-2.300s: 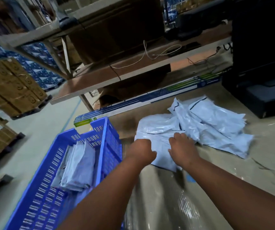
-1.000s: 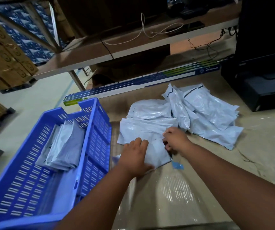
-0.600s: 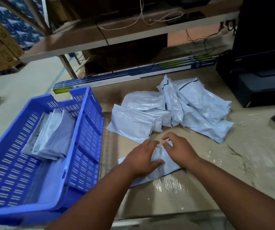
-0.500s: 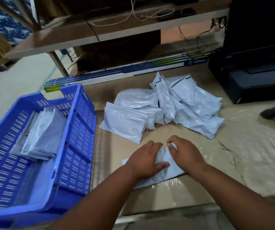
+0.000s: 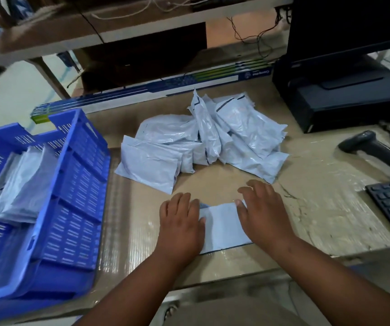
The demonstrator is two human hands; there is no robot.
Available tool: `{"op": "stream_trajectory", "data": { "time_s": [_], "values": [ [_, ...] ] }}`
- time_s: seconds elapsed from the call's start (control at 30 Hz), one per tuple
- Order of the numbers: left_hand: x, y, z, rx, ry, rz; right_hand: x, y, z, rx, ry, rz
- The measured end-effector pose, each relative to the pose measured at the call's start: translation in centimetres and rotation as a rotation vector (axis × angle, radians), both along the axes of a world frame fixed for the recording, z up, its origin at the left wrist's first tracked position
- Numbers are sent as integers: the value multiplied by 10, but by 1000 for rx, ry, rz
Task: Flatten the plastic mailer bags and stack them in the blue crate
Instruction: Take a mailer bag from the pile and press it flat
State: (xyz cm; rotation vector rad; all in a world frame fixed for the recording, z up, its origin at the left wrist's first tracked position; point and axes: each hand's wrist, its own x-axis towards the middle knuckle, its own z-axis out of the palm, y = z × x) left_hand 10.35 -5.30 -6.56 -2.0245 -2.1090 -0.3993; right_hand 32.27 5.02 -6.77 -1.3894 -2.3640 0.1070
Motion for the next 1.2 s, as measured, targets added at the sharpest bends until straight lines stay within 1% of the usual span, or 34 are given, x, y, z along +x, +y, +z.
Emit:
{"op": "stream_trajectory", "data": {
  "time_s": [0.07, 0.1, 0.17, 0.2, 0.3, 0.4, 0.47, 0.77, 0.87, 0.97, 1.03, 1.1, 1.13, 1.2],
  "values": [
    [13, -2, -2, 50, -61, -108, 2, -9, 2, 11, -35, 140],
    [22, -3, -7, 54, -92, -170, 4, -15, -1, -3, -83, 221],
    [41, -2, -19, -19, -155, -259, 7, -25, -10, -50, -211, 357],
    [48, -1, -23, -76, -186, -270, 9, -28, -15, -77, -262, 384],
    [54, 1, -29, -186, -204, -212, 14, -28, -23, -147, -303, 351],
    [53, -2, -32, -206, -113, -185, 13, -27, -23, -179, -297, 348],
    [54, -3, -32, -221, -86, -164, 13, -26, -24, -193, -292, 356],
    [55, -1, -35, -240, -110, -163, 11, -25, -20, -236, -283, 359],
    [54, -2, -35, -278, -111, -154, 12, -21, -18, -270, -290, 374],
    [52, -4, -28, -310, -130, -93, 13, -18, -10, -310, -290, 374],
    [48, -7, -19, -289, -129, -44, 9, -16, -1, -260, -278, 359],
    [44, -8, -13, -247, -99, -37, -2, -14, 8, -182, -256, 373],
    [42, -6, -12, -242, -93, -44, -10, -12, 10, -169, -241, 387],
    [39, -4, -15, -259, -101, -51, -25, -7, 7, -207, -228, 412]
  ]
}}
